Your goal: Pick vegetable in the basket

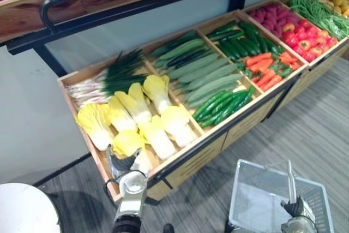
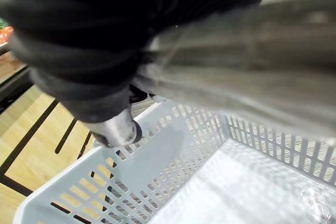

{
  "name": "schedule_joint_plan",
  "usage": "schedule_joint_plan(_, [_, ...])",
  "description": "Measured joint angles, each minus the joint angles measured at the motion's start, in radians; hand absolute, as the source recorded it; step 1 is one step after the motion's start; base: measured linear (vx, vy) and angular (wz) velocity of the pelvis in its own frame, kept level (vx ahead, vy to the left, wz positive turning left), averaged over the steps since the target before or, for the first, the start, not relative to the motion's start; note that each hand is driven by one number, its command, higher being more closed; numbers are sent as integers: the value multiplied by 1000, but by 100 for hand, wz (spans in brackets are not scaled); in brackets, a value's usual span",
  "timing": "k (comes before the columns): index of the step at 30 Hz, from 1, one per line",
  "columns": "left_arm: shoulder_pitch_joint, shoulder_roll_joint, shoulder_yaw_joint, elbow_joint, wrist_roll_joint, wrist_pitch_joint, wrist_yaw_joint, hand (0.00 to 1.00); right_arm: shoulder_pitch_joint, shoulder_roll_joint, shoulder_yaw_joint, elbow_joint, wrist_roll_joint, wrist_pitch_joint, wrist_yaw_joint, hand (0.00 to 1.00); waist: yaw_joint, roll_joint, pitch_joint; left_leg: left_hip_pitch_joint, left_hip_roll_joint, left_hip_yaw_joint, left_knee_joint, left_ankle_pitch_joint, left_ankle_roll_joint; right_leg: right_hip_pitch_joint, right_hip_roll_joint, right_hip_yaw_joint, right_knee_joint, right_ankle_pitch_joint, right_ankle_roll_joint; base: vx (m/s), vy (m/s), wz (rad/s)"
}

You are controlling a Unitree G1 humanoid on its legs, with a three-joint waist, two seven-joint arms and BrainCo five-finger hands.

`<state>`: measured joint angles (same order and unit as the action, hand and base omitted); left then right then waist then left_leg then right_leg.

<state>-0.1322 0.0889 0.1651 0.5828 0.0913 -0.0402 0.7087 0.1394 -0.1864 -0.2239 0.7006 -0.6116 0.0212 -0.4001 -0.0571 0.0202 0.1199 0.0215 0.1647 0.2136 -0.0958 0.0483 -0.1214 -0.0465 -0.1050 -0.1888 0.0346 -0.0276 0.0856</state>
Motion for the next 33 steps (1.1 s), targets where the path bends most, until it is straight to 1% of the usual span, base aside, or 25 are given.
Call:
schedule_joint_plan(4, [-36, 12, 16, 74, -9, 2, 31, 0, -13, -28, 39, -19, -1, -2, -7, 100, 1, -6, 16, -21, 0, 20, 1, 2, 2, -34, 1, 18, 0, 6, 0, -20, 11, -13])
schedule_joint_plan(8, [-79, 33, 18, 125, -9, 0, 31, 0, -21, -32, 41, -19, 0, -7, -25, 100, -3, -13, 31, -21, -1, 24, 1, 2, 2, -35, 1, 22, -1, 10, -2, 7, 1, -3])
schedule_joint_plan(11, [-109, 36, 30, 164, -9, -2, 31, 0, -34, -37, 67, -19, 0, -13, -29, 100, -17, -18, 38, -20, -1, 30, 1, 2, 1, -37, 1, 28, -1, 10, -2, -5, 1, -6])
schedule_joint_plan(15, [-150, 50, 51, 220, -9, 0, 56, 0, -46, -63, 101, -20, -1, -47, -29, 100, -20, -21, 50, -19, 2, 62, 1, 0, 0, -58, 7, 60, 2, 19, -4, -32, 0, -19])
schedule_joint_plan(19, [-191, 68, 77, 247, -11, 1, 72, 0, -59, -94, 123, -29, 0, -58, -33, 100, -20, -24, 66, -31, 5, 82, 0, 1, 0, -85, 14, 81, 4, 26, -4, -76, -11, -19])
schedule_joint_plan(20, [-207, 74, 80, 258, -11, 7, 77, 100, -58, -99, 126, -32, 0, -61, -35, 100, -21, -25, 69, -37, 6, 85, -1, 3, 0, -95, 14, 85, 5, 28, -2, -75, -11, -10])
schedule_joint_plan(22, [-225, 76, 95, 259, -11, 13, 90, 100, -56, -105, 130, -32, 0, -72, -35, 100, -21, -28, 78, -39, 6, 90, -4, 3, -1, -102, 14, 91, 8, 30, 0, -77, -9, -9])
schedule_joint_plan(26, [-237, 95, 116, 258, -11, 14, 104, 100, -54, -106, 148, -38, 0, -74, -35, 100, -20, -36, 87, -40, 5, 101, -4, 2, -2, -110, 13, 98, 15, 30, 0, -22, -2, -3])
schedule_joint_plan(28, [-238, 93, 115, 256, -11, 3, 107, 100, -54, -106, 152, -48, -1, -74, -35, 100, -20, -40, 89, -40, 3, 102, -4, 3, -1, -110, 11, 99, 16, 30, 0, 0, 0, 0])
schedule_joint_plan(33, [-238, 90, 113, 256, -11, -6, 106, 100, -52, -106, 153, -62, -19, -77, -35, 100, -20, -40, 89, -36, 1, 102, 1, 4, 0, -107, 10, 100, 17, 30, 0, 0, 0, 0])
